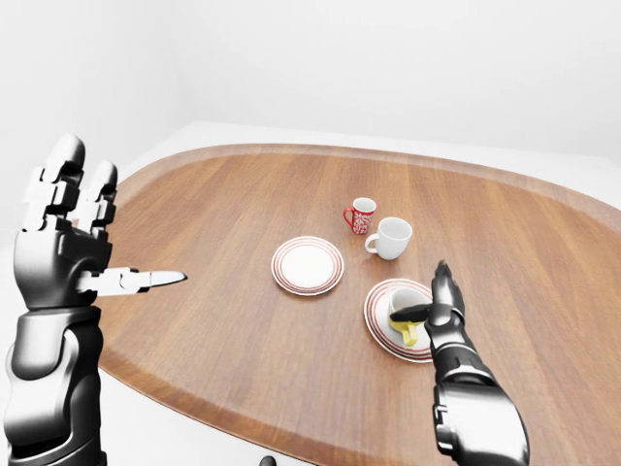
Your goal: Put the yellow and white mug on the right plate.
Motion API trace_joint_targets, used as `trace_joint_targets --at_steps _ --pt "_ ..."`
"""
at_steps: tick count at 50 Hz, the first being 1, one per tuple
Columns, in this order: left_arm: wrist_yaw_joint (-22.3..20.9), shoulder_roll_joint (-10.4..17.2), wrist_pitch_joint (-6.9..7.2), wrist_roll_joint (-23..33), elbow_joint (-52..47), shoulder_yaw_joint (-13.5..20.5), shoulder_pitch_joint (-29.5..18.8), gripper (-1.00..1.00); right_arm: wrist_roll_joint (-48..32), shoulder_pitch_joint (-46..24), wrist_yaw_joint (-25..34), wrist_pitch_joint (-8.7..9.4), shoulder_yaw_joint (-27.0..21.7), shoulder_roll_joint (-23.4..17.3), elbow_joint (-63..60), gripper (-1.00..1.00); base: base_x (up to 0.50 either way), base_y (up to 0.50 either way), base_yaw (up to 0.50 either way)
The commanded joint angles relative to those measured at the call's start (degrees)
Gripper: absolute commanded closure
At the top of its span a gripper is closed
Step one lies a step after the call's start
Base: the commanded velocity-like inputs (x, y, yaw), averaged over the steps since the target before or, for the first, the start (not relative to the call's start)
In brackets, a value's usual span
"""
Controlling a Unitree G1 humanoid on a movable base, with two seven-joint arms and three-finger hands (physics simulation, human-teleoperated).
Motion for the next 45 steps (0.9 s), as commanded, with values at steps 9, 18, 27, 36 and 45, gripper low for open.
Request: trace_joint_targets --at_steps 9,18,27,36,45 --pt "-0.05 -0.12 0.0 0.16 -0.3 -0.16 0.17 -0.88 0.91 -0.55 0.65 0.0 -0.26 -0.36 -0.51 -1.0 0.0 0.0 0.0" --pt "-0.04 -0.04 0.0 0.11 -0.5 -0.02 0.08 -0.88 3.06 -1.52 2.27 0.0 -0.44 -1.54 -3.34 -1.0 0.0 0.0 0.0" --pt "-0.12 -0.19 0.0 0.32 0.07 -0.22 0.24 -0.88 5.24 -1.44 4.54 0.0 -1.04 -2.47 -8.78 -1.0 0.0 0.0 0.0" --pt "-0.09 -0.12 0.0 0.29 -0.02 -0.16 0.1 -0.88 6.39 0.65 6.64 0.0 -2.07 -2.54 -17.83 -1.0 0.0 0.0 0.0" --pt "-0.2 -0.28 0.0 0.4 -0.77 -0.3 0.34 -0.88 7.01 6.51 10.37 0.0 -4.94 -1.4 -37.37 -1.0 0.0 0.0 0.0"
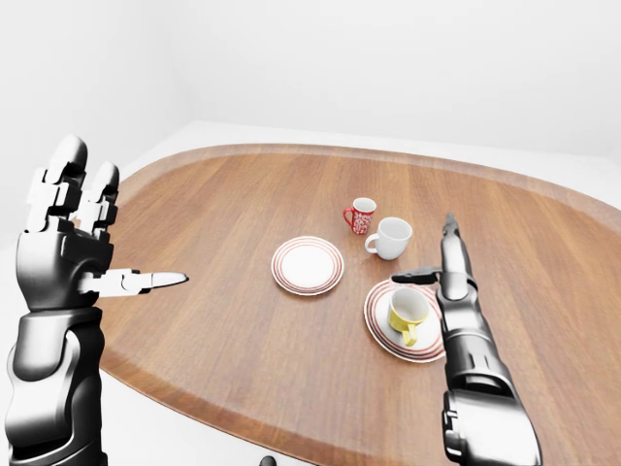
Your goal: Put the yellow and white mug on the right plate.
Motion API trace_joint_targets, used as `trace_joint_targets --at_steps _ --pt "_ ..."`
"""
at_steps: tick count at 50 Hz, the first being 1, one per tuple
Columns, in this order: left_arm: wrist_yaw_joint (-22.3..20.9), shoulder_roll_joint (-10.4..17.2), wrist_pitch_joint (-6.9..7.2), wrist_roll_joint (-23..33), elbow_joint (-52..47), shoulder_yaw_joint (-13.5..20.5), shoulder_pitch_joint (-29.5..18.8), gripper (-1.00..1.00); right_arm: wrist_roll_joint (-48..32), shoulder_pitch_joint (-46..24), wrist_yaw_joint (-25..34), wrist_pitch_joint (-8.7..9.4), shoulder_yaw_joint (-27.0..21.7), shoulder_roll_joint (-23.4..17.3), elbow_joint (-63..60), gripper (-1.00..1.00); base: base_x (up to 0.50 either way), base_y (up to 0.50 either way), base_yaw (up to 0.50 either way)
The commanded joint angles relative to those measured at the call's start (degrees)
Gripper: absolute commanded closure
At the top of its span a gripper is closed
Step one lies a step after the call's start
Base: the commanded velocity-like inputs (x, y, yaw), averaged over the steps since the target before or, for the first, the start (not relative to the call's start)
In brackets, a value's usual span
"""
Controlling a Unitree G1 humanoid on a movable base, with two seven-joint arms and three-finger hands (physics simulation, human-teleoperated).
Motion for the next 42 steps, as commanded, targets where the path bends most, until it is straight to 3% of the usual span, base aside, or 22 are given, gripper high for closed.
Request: trace_joint_targets --at_steps 1,6,9,10,42 --pt "-0.08 -0.05 0.0 0.03 -0.5 0.03 0.03 -0.88 1.13 5.86 4.32 2.37 -2.88 0.94 -21.12 -1.0 0.0 0.0 0.0" --pt "-0.06 -0.21 0.0 0.2 -0.01 -0.23 0.18 -0.88 0.64 7.64 5.82 6.04 -4.24 1.65 -28.27 -1.0 0.0 0.0 0.0" --pt "-0.1 -0.26 0.0 0.23 -0.19 -0.3 0.22 -0.88 0.64 9.49 7.05 9.56 -5.1 2.26 -34.84 -1.0 0.0 0.0 0.0" --pt "-0.11 -0.25 0.0 0.23 -0.25 -0.3 0.21 -0.89 0.59 9.93 7.33 10.0 -5.35 2.46 -36.19 -1.0 0.0 0.0 0.0" --pt "-0.52 -0.58 0.0 -0.17 -4.03 -0.44 0.49 -0.89 -2.6 17.12 17.5 10.0 -5.22 11.07 -80.49 -1.0 0.0 0.0 0.0"
